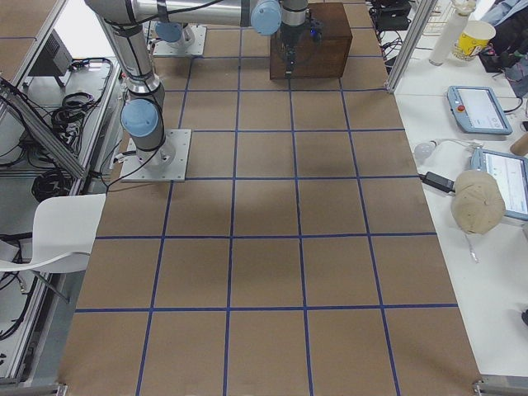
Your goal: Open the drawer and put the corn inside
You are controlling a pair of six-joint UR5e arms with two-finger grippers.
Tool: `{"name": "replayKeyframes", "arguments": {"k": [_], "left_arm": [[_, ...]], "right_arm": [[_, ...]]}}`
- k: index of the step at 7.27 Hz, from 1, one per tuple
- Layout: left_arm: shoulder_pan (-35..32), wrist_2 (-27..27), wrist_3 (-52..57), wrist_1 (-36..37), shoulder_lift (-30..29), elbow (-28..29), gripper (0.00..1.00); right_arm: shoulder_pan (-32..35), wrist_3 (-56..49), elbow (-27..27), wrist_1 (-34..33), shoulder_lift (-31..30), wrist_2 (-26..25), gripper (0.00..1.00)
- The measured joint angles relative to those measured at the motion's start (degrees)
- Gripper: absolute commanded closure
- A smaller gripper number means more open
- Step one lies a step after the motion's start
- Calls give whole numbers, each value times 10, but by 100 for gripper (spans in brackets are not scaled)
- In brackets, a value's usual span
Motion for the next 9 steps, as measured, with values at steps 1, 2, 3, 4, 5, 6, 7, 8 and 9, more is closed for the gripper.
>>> {"name": "replayKeyframes", "arguments": {"k": [1,2,3,4,5,6,7,8,9], "left_arm": [[0,1,0,-2,3,0,0],[0,2,0,-8,9,-2,0],[1,2,1,-15,15,-4,0],[2,1,1,-19,19,-4,0],[3,-1,1,-19,20,-5,0],[3,-1,1,-19,20,-5,0],[4,1,1,-20,21,-6,0],[4,2,2,-22,22,-5,0],[4,2,3,-21,24,-4,0]], "right_arm": [[0,0,0,0,0,0,0],[0,0,0,0,0,0,0],[0,0,0,0,0,0,0],[0,0,0,0,0,0,0],[0,0,0,0,0,0,0],[0,0,0,0,0,0,0],[0,0,0,1,0,0,0],[0,0,0,1,0,0,0],[0,0,0,0,0,0,0]]}}
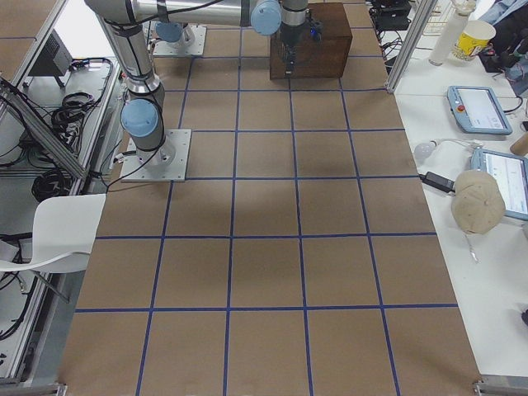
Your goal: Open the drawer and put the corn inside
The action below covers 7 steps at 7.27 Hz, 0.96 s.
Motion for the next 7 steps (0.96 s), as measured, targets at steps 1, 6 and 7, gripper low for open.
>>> {"name": "replayKeyframes", "arguments": {"k": [1,6,7], "left_arm": [[0,0,1,2,2,0,0],[-1,-1,-1,5,6,-1,0],[-1,-2,2,5,6,-2,0]], "right_arm": [[0,0,0,0,0,0,0],[0,0,0,0,0,0,0],[0,0,0,0,0,0,0]]}}
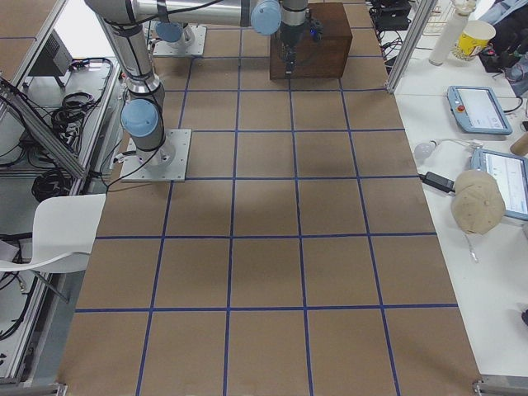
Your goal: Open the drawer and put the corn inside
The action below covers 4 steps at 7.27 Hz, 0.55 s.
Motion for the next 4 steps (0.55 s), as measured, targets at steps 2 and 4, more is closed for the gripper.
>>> {"name": "replayKeyframes", "arguments": {"k": [2,4], "left_arm": [[1,-1,3,0,-1,-1,0],[3,-2,4,0,0,-1,0]], "right_arm": [[0,0,0,0,0,0,0],[0,0,0,0,0,0,0]]}}
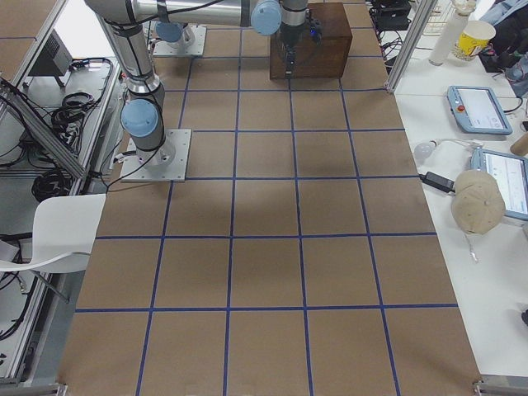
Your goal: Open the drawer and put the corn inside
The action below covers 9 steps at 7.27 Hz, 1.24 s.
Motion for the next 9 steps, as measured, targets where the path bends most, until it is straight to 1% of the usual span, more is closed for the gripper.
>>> {"name": "replayKeyframes", "arguments": {"k": [3,6,7,8,9], "left_arm": [[2,-4,0,0,-5,0,0],[18,-4,0,13,-14,5,0],[34,-5,0,22,-15,8,0],[67,-14,7,32,-17,10,0],[111,-38,31,38,-21,9,0]], "right_arm": [[0,0,0,0,0,0,0],[0,0,0,-1,-1,0,0],[0,0,0,-1,-1,0,0],[0,0,0,0,0,0,0],[0,0,0,0,0,0,0]]}}
